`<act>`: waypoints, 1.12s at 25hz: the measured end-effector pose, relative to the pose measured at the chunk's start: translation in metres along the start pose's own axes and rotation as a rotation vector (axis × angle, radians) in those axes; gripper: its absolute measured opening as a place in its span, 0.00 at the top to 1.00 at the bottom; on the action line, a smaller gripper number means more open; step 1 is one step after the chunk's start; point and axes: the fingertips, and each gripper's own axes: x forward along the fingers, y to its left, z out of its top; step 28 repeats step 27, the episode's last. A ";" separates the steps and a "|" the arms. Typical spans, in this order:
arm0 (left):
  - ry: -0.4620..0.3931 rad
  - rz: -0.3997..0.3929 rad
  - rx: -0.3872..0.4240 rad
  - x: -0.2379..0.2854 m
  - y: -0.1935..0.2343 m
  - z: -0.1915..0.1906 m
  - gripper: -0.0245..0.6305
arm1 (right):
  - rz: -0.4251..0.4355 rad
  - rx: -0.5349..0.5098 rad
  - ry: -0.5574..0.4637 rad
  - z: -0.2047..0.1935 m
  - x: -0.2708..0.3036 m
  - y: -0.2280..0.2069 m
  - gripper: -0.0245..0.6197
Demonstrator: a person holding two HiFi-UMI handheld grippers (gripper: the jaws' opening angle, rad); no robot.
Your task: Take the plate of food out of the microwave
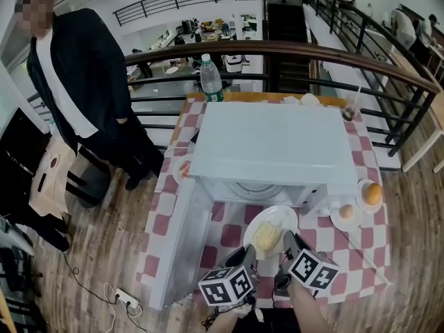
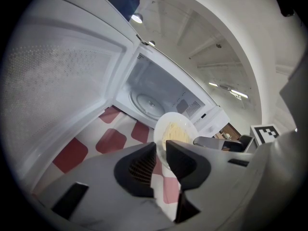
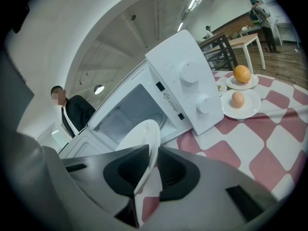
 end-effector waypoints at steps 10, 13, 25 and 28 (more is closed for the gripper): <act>-0.001 0.000 0.002 -0.001 -0.002 -0.001 0.84 | -0.002 0.001 -0.004 0.001 -0.001 -0.001 0.87; -0.002 0.004 0.001 -0.001 -0.001 -0.001 0.84 | -0.002 -0.001 -0.001 0.000 -0.001 0.000 0.87; 0.001 0.005 -0.002 -0.001 -0.001 -0.003 0.84 | -0.003 -0.001 -0.002 -0.001 -0.002 -0.002 0.87; 0.002 0.006 -0.003 -0.001 -0.001 -0.004 0.84 | -0.004 -0.002 -0.002 -0.001 -0.002 -0.002 0.87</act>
